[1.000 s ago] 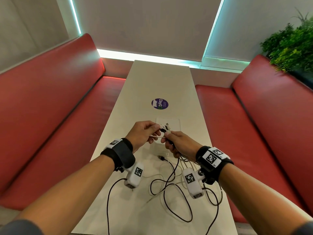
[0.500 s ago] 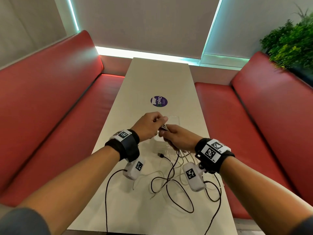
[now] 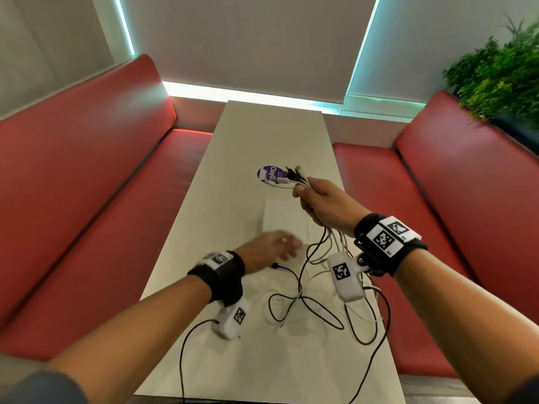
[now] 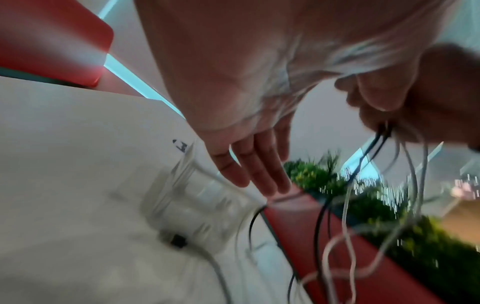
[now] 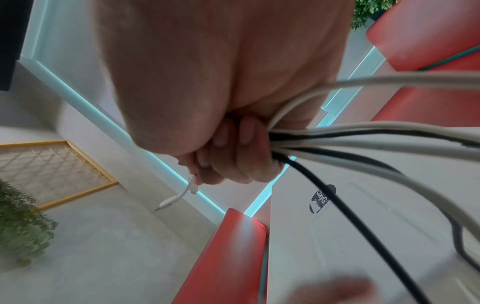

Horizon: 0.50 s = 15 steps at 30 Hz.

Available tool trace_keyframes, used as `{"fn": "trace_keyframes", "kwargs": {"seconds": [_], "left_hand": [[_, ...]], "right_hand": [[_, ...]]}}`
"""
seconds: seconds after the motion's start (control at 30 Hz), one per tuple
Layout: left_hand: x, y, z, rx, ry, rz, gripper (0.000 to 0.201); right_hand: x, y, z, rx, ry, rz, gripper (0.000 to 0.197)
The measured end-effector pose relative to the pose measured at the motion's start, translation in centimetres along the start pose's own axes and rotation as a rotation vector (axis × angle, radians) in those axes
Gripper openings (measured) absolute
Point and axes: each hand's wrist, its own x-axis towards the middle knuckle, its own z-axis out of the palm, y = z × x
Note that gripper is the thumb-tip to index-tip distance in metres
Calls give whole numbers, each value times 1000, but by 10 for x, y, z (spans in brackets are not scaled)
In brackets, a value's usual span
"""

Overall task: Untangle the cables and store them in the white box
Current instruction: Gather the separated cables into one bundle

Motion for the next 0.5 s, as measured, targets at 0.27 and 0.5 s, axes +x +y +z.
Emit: {"fn": "trace_keyframes", "kwargs": {"seconds": [0.27,0.5], "left_hand": [[-15,-52,53,965,-467,-205,40],[-10,-70,19,907,-256,-340,39]], "right_hand": [[-3,2,-4,-36,7,12,26],[-4,4,-23,-224,19,-37,25]]}}
